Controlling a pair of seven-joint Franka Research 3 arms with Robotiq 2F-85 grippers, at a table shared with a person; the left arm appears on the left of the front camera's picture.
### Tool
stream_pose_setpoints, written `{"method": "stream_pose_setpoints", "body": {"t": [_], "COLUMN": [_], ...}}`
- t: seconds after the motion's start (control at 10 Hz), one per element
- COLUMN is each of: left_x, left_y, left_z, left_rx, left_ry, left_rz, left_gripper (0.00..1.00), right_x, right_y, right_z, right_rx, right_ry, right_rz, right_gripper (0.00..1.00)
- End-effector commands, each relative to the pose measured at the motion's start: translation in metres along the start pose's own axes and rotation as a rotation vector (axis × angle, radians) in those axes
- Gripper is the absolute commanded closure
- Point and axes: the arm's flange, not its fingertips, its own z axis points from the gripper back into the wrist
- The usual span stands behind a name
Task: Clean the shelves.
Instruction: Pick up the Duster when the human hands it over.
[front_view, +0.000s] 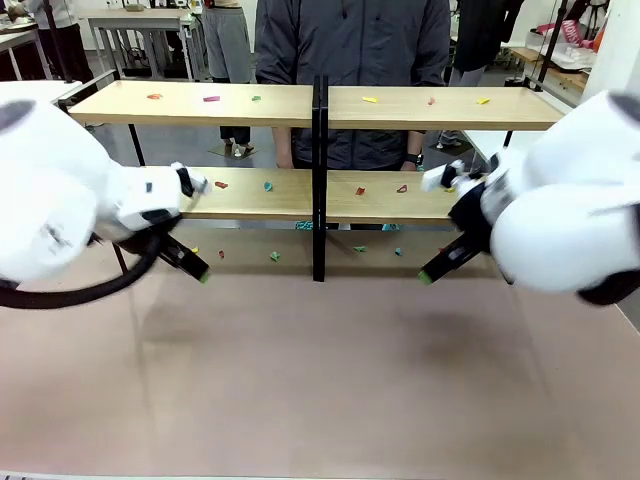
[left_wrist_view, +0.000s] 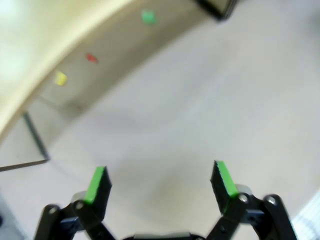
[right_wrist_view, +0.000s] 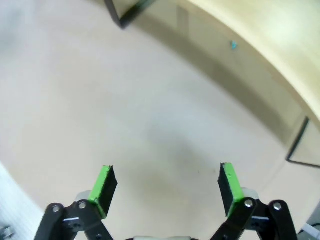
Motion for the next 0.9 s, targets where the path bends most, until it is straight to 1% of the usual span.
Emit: {"method": "stream_pose_setpoints", "body": {"t": [0.0,0.1,0.3,0.4,0.5,0.6,0.7,0.8], "left_x": [-0.052,-0.068,-0.098,-0.117,-0.132,-0.132,-0.091,-0.102], "left_y": [0.017,0.025,0.039,0.043,0.044,0.040,0.065,0.073], "left_z": [0.106,0.148,0.204,0.226,0.238,0.231,0.272,0.293], "left_rx": [-0.132,-0.164,-0.117,-0.103,-0.072,0.108,-0.073,-0.012], "left_ry": [-0.087,-0.174,-0.327,-0.405,-0.486,-0.504,-0.415,-0.480], "left_rz": [-0.056,-0.057,-0.042,-0.028,-0.004,0.130,0.001,0.053], "left_gripper": [0.00,0.00,0.00,0.00,0.00,0.00,0.00,0.00], "right_x": [-0.077,-0.090,-0.115,-0.127,-0.136,-0.138,-0.099,-0.110], "right_y": [-0.012,-0.016,-0.026,-0.033,-0.038,-0.038,-0.043,-0.048], "right_z": [0.103,0.144,0.207,0.229,0.242,0.234,0.274,0.292], "right_rx": [0.075,0.090,-0.011,-0.067,-0.100,-0.252,-0.059,-0.133], "right_ry": [-0.066,-0.099,-0.236,-0.286,-0.335,-0.347,-0.307,-0.344], "right_rz": [0.010,0.006,-0.032,-0.064,-0.091,-0.098,-0.084,-0.098], "right_gripper": [0.00,0.00,0.00,0.00,0.00,0.00,0.00,0.00]}}
